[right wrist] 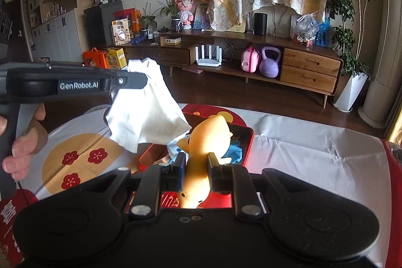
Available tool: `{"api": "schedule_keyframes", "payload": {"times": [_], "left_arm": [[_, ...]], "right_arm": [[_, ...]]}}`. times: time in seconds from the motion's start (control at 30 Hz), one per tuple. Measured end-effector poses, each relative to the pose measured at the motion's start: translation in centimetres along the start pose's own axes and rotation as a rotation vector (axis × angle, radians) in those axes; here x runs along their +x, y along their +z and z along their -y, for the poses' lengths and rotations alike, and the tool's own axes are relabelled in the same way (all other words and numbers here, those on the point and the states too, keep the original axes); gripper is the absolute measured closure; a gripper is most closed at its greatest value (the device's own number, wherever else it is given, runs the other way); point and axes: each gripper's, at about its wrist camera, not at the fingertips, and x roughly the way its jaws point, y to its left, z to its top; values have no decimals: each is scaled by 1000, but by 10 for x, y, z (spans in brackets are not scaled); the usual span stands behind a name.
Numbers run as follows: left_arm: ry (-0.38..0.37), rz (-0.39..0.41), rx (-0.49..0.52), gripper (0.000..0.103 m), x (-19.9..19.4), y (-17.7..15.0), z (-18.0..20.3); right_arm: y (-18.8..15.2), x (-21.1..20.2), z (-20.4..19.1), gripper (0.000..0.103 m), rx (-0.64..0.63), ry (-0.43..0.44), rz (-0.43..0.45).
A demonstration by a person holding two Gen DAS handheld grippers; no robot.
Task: Organize soft objects
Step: 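Carry the white cloth and yellow duck with both grippers over the red tin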
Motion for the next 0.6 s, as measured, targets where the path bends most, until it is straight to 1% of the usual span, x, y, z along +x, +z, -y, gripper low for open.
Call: {"api": "schedule_keyframes", "payload": {"times": [0.23,0.5,0.53,0.57,0.6], "left_arm": [[2,-33,-9,93,38,-7,-3],[13,-73,-2,93,75,-16,-4],[19,-82,-1,93,81,-18,-4],[24,-93,-1,93,85,-21,-5],[26,-103,-1,93,89,-24,-6]], "right_arm": [[3,36,4,87,-13,-6,-21],[-1,81,15,87,-6,-39,-54],[-3,85,16,88,-5,-46,-56],[-3,90,18,93,-3,-49,-59],[-3,93,19,93,0,-50,-62]]}}
